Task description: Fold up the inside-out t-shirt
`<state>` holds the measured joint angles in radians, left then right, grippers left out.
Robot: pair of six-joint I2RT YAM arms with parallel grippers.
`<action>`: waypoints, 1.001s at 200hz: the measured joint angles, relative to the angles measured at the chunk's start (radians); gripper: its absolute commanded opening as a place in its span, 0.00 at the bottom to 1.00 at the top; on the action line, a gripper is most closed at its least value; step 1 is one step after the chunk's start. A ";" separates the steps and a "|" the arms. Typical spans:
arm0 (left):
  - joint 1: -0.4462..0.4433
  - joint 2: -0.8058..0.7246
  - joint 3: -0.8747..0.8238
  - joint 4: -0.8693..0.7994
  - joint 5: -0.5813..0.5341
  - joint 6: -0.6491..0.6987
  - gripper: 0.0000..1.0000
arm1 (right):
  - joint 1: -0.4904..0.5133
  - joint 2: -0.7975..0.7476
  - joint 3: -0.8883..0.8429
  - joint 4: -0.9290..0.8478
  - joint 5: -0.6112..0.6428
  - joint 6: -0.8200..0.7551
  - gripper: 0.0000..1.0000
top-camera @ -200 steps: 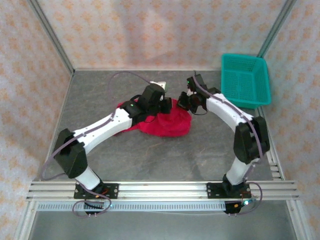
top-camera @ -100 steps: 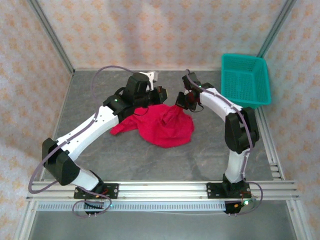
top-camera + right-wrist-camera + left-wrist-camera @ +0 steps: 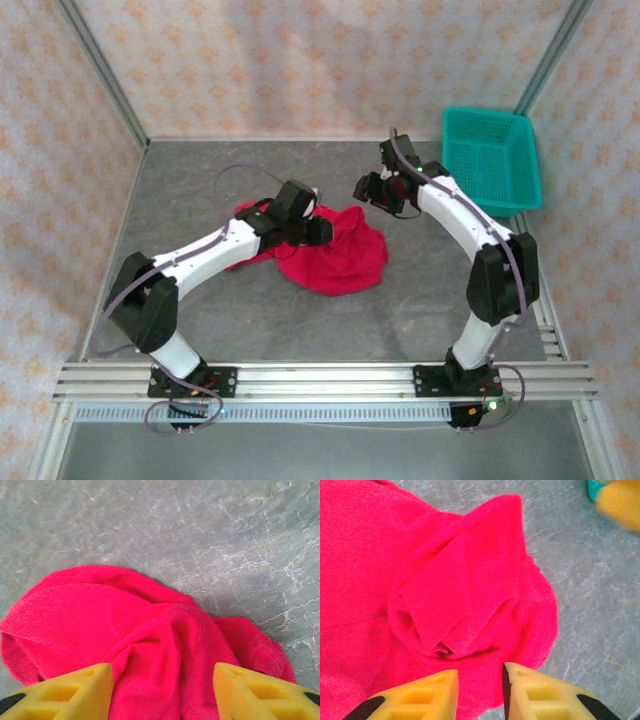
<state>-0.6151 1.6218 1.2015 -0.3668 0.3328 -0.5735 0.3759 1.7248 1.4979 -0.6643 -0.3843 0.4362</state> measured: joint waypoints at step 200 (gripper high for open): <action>0.000 0.012 0.253 -0.110 -0.113 0.044 0.00 | 0.051 0.071 -0.390 0.333 -0.128 0.200 0.53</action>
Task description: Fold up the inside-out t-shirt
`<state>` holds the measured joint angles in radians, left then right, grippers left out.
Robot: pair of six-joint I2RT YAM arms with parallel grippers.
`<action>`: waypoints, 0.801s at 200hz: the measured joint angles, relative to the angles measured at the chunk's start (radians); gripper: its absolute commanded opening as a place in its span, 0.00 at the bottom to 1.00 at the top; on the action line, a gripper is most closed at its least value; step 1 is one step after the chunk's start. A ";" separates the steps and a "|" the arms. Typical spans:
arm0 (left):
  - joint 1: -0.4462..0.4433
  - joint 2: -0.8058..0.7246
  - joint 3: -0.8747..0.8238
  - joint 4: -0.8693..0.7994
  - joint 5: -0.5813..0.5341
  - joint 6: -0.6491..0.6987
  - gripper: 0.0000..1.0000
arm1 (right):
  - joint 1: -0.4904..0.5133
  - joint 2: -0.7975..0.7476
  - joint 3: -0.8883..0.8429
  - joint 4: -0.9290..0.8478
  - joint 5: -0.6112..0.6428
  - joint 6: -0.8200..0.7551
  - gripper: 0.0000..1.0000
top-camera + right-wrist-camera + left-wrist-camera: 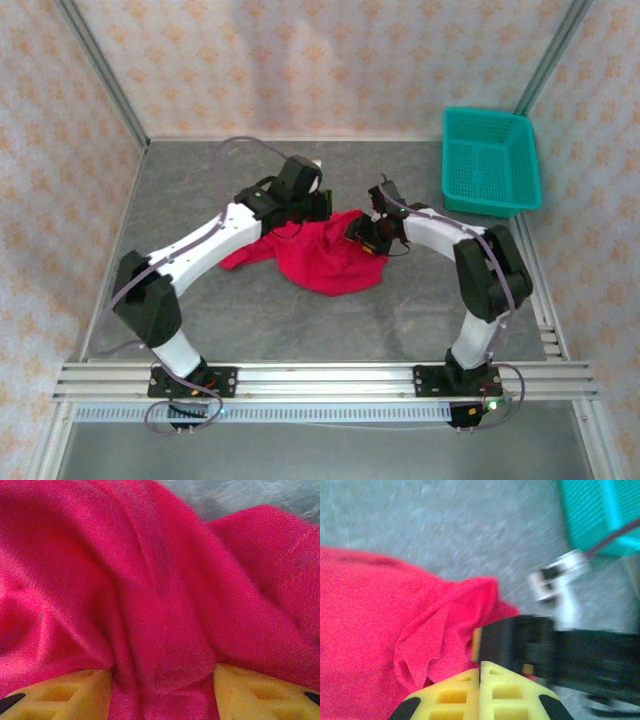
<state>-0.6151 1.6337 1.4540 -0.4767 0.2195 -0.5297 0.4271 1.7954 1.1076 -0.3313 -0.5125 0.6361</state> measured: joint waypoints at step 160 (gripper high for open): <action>0.024 0.154 -0.057 -0.006 0.005 0.136 0.45 | -0.008 0.029 -0.001 0.048 -0.008 0.014 0.00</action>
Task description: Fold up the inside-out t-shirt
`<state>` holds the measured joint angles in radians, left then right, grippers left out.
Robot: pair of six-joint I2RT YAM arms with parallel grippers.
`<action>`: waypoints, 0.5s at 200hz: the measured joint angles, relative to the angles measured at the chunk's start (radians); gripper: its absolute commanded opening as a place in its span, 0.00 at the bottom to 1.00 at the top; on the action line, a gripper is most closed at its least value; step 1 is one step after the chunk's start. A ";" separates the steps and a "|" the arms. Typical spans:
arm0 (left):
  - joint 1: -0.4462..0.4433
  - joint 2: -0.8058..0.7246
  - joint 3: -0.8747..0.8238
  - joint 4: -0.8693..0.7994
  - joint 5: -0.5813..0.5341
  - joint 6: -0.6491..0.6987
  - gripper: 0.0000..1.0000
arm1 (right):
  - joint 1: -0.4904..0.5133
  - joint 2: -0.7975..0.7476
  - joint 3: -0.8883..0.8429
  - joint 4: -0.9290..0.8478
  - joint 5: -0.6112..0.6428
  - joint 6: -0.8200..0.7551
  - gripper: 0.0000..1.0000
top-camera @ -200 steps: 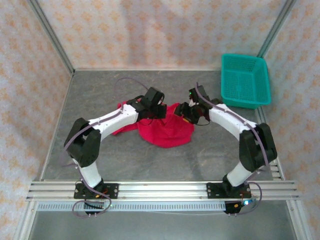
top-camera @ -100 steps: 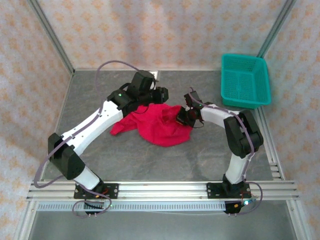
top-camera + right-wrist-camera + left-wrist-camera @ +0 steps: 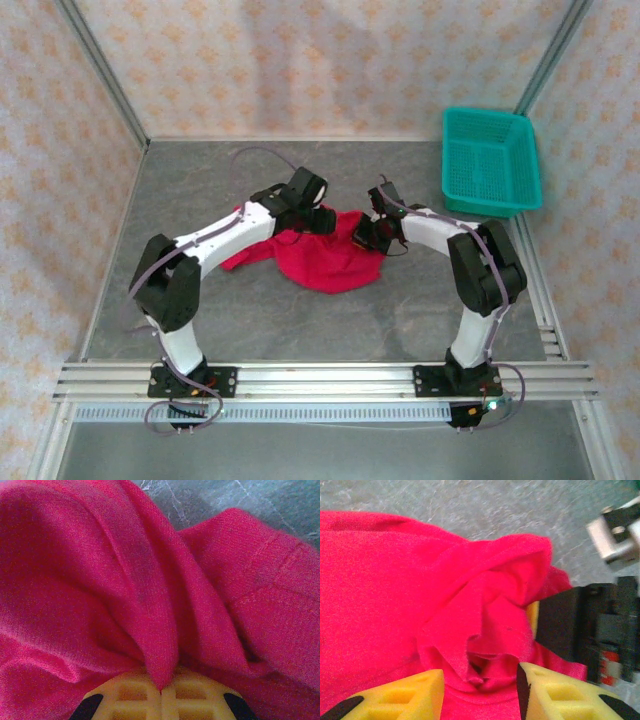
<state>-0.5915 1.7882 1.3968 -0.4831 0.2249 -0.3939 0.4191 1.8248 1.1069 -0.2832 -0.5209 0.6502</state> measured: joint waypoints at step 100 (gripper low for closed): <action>0.007 0.119 0.047 0.019 -0.023 0.000 0.00 | 0.000 -0.010 0.000 -0.008 0.001 -0.016 0.00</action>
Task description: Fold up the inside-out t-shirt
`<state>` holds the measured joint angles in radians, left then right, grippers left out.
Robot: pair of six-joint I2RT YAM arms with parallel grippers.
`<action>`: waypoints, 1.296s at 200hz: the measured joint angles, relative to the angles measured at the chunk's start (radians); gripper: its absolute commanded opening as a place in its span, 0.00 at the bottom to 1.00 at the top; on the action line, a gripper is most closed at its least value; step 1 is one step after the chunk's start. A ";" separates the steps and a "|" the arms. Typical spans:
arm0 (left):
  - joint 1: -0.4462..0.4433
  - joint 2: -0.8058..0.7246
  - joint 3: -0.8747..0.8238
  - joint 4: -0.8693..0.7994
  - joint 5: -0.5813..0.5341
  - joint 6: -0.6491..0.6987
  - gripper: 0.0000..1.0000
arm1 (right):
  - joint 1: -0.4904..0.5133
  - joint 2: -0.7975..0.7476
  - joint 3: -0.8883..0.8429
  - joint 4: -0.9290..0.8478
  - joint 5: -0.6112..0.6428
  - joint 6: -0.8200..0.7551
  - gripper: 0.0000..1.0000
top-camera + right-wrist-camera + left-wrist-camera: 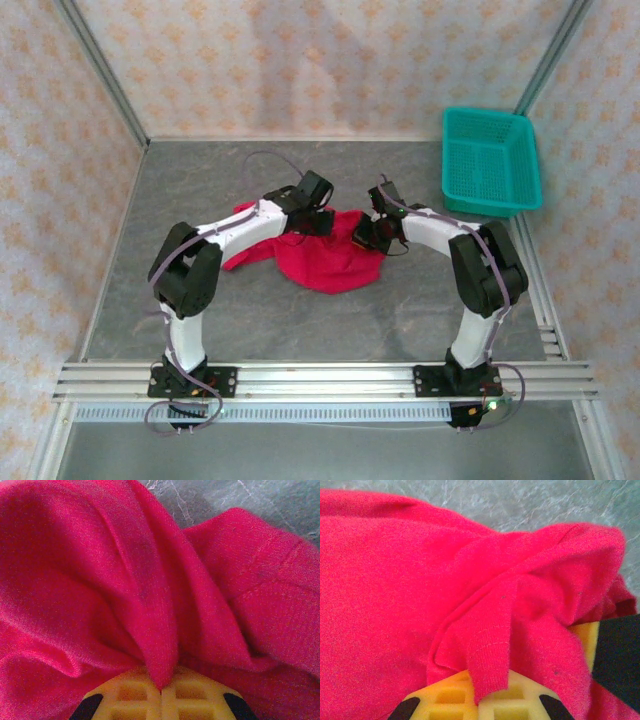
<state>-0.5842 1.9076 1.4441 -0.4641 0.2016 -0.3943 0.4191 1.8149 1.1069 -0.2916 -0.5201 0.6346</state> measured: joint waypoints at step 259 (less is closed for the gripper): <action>0.053 -0.160 0.051 -0.042 0.166 -0.160 0.00 | 0.104 -0.355 -0.157 0.020 0.026 0.029 0.56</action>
<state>-0.5312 1.7473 1.4948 -0.5064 0.3672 -0.5541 0.5232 1.4597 0.9501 -0.2714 -0.4942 0.6632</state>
